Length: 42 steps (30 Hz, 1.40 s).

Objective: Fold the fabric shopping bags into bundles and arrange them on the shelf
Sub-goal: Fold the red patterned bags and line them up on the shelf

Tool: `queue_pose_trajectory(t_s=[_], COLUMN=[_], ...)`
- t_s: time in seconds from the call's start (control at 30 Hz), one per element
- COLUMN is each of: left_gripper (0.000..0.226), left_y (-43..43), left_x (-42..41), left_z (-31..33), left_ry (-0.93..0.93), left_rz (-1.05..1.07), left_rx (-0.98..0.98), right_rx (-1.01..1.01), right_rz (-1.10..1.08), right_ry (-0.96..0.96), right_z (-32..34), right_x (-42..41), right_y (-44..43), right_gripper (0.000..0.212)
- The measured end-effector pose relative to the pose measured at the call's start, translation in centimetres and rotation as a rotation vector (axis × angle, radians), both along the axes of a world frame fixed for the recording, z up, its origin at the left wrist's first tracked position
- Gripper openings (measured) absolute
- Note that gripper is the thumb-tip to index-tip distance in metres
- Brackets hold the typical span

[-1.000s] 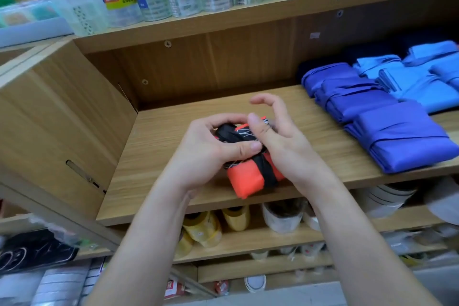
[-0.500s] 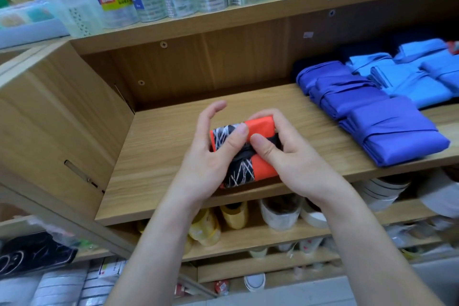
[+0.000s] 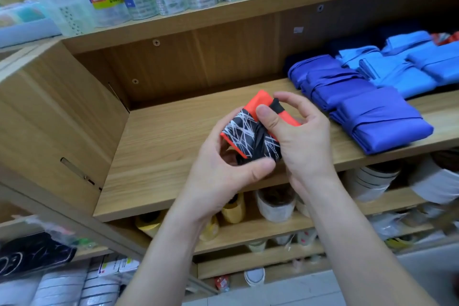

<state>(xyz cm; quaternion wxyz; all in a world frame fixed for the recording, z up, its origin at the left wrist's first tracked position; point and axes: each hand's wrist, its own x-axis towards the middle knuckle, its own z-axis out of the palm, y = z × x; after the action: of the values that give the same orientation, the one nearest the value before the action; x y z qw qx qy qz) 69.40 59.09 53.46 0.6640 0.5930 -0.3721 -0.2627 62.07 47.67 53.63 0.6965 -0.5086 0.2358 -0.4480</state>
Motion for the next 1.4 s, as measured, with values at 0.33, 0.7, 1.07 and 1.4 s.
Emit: queue_pose_trajectory(t_s=[0.33,0.7,1.07,1.4], left_gripper=[0.031,0.066,0.046,0.030], left_y=[-0.5,1.6,1.1,-0.9], left_x=[-1.9,-0.9,-3.2,-6.9], left_z=[-0.3,0.7,0.5,-0.2], left_ry=[-0.088,0.039,-0.063,-0.104], left_rz=[0.253,-0.063,-0.188,-0.289], left_rx=[-0.037,0.069,-0.006,0.119], right_rx=[-0.055,-0.431,-0.316,-0.172], right_rz=[0.097,0.224,0.375,0.149], right_ry=[0.054,0.122,0.045,0.046], right_z=[-1.8,-1.0,-1.9,-3.6], right_x=[-0.4,-3.5,-8.5,-14.5], right_y=[0.9,1.0,1.8,0.9], right_gripper=[0.023,0.039,0.039,0.044])
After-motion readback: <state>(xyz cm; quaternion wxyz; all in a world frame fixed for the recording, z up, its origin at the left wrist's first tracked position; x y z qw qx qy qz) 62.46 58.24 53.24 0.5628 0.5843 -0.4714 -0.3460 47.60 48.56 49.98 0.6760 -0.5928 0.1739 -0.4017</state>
